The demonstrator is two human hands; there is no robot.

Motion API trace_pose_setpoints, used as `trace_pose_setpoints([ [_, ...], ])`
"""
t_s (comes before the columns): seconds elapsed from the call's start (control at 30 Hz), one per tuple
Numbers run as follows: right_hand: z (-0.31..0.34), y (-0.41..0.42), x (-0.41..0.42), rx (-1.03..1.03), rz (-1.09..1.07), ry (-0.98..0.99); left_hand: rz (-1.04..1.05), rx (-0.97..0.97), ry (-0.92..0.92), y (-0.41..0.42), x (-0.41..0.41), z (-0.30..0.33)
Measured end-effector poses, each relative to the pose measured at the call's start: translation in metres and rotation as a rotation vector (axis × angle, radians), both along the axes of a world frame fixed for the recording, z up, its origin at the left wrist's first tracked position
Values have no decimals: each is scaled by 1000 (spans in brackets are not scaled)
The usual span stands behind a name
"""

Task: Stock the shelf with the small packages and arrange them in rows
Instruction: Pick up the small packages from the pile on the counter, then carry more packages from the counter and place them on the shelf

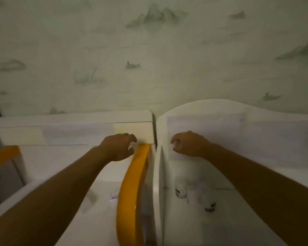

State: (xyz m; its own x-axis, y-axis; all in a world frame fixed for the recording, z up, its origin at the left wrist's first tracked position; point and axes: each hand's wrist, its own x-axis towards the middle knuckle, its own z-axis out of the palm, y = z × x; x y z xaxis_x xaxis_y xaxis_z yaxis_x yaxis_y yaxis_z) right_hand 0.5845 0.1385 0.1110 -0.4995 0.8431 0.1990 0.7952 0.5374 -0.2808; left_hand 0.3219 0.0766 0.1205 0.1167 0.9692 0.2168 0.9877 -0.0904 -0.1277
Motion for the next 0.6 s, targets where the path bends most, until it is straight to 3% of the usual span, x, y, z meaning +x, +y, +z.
trace_pose_setpoints([
  [0.33,-5,-51,-213,-35,209,-126,179,-57,-18,-85,-218,-31],
  [0.6,-53,-72,-314,-137,256,-273,266,-250,-137,-119,-321,-103],
])
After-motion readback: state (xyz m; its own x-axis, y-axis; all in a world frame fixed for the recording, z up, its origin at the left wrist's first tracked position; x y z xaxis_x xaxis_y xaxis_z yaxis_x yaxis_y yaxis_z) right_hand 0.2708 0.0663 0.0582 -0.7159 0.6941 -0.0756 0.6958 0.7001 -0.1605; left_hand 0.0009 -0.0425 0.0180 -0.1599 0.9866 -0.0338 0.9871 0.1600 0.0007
